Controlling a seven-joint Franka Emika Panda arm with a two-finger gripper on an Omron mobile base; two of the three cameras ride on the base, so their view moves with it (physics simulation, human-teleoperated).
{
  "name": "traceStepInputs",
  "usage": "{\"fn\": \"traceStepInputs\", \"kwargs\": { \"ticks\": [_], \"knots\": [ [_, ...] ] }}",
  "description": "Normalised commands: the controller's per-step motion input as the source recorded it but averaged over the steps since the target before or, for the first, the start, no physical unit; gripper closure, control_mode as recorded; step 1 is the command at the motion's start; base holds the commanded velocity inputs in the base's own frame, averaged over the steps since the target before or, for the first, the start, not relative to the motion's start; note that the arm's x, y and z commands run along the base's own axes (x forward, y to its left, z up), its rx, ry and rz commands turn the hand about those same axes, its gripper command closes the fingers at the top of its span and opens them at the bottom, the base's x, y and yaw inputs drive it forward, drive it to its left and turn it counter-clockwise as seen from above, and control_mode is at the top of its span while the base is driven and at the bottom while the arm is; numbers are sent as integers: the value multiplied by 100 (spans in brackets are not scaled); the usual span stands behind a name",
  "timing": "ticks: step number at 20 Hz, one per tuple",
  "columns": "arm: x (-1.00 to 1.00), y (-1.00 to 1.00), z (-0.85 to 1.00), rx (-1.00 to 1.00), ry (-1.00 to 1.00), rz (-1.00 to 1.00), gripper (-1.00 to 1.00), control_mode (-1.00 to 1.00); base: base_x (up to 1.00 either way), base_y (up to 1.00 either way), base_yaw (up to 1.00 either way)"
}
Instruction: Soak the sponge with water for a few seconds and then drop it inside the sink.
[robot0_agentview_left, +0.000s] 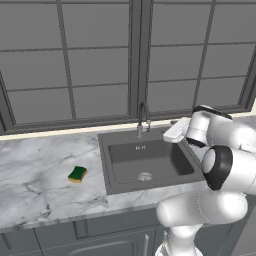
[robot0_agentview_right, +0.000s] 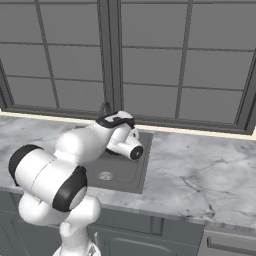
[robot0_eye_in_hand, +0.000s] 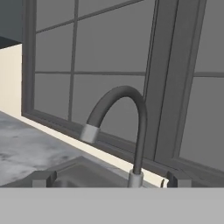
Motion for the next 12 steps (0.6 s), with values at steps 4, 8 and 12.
{"fn": "traceStepInputs", "kwargs": {
  "ticks": [4,8,12],
  "knots": [
    [8,3,-1,0,0,0,-100,-100,0,0,0],
    [12,9,-3,0,-1,0,-100,-100,0,0,0],
    [13,4,-2,0,0,-2,-100,-100,0,0,0]
  ]
}}
